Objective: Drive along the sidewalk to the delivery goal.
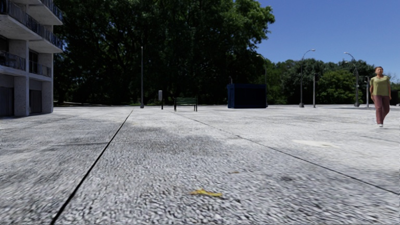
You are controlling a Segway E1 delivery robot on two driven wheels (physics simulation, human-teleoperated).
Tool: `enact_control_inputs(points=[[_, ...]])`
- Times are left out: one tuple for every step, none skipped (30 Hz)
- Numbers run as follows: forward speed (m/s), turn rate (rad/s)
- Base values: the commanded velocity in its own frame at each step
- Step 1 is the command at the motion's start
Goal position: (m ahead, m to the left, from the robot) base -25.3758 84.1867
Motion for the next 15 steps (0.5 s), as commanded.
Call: enact_control_inputs(points=[[2.0,0.47],[2.0,0.47],[2.0,0.47],[2.0,0.47],[2.0,0.47],[2.0,0.47],[2.0,0.47],[2.0,0.47],[2.0,0.47],[2.0,0.47],[2.0,0.47],[2.0,0.47],[2.0,0.47],[2.0,0.47],[2.0,0.47]])
